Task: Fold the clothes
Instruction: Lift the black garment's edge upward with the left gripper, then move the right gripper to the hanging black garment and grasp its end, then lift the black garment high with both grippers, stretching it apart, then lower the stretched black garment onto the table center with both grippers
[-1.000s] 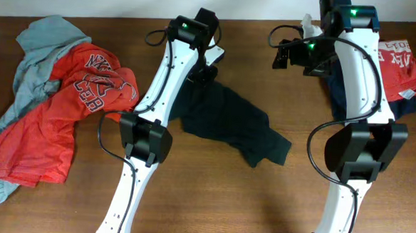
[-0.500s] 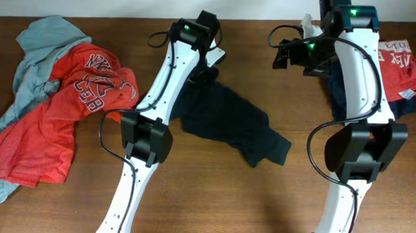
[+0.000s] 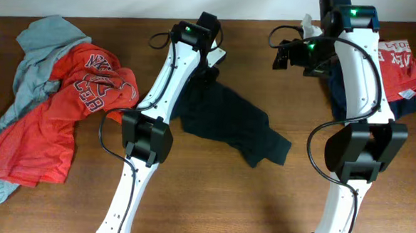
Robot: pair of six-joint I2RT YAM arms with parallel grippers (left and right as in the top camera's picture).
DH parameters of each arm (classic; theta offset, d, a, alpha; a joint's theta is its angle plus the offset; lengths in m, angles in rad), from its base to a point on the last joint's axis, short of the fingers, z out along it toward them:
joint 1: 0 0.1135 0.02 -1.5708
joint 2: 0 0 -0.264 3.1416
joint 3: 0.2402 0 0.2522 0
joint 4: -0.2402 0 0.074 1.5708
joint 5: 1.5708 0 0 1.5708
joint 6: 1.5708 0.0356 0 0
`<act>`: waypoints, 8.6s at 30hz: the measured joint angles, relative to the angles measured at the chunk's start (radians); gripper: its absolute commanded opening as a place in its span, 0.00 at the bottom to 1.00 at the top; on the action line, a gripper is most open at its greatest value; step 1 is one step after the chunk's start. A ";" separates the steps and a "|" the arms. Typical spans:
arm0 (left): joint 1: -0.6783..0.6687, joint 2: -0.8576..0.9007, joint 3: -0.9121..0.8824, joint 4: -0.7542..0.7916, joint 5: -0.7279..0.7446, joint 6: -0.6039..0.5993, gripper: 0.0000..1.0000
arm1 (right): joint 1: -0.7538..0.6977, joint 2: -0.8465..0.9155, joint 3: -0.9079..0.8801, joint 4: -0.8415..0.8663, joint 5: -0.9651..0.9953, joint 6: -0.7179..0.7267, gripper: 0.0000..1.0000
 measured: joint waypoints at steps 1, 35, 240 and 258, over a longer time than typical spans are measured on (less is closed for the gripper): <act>0.000 0.000 0.000 0.003 -0.013 -0.003 0.01 | 0.000 0.000 0.000 -0.001 0.000 0.001 0.97; 0.089 -0.358 0.198 -0.032 -0.120 -0.078 0.00 | 0.002 -0.001 -0.015 -0.027 -0.126 -0.223 0.98; 0.230 -0.537 -0.446 -0.171 -0.092 -0.188 0.00 | -0.007 -0.122 -0.118 -0.235 0.065 -0.210 0.04; 0.164 -0.755 -0.620 -0.160 -0.183 -0.311 0.01 | -0.007 -0.410 -0.411 -0.183 0.125 -0.169 0.04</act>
